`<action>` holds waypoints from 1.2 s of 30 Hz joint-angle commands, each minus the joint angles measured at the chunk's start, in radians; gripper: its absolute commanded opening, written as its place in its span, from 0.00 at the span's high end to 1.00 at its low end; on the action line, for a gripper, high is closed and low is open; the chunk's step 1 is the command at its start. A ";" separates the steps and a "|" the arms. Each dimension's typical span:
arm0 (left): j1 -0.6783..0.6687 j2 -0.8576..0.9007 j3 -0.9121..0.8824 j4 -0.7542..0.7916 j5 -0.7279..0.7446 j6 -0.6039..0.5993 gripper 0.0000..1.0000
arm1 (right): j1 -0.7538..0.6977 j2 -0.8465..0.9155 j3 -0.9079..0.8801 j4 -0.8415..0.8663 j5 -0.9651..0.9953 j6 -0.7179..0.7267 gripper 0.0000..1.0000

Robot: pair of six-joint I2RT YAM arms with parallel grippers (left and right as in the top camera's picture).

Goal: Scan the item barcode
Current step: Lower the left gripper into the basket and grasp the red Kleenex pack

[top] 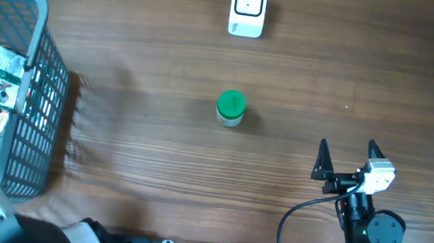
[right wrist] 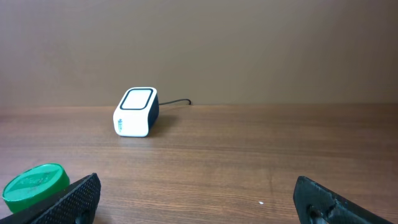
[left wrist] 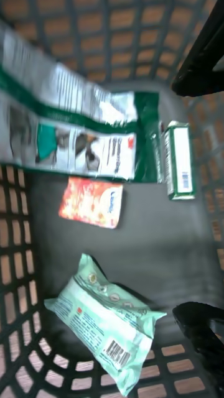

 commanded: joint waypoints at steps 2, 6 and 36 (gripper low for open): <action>0.030 0.129 0.010 0.018 0.039 -0.011 0.00 | 0.006 0.000 -0.001 0.005 -0.005 -0.009 0.00; 0.029 0.244 0.010 0.035 0.048 -0.011 0.00 | 0.006 0.000 -0.001 0.005 -0.005 -0.009 0.00; 0.031 0.394 0.010 0.079 0.022 -0.011 0.00 | 0.006 0.000 -0.001 0.005 -0.005 -0.009 0.00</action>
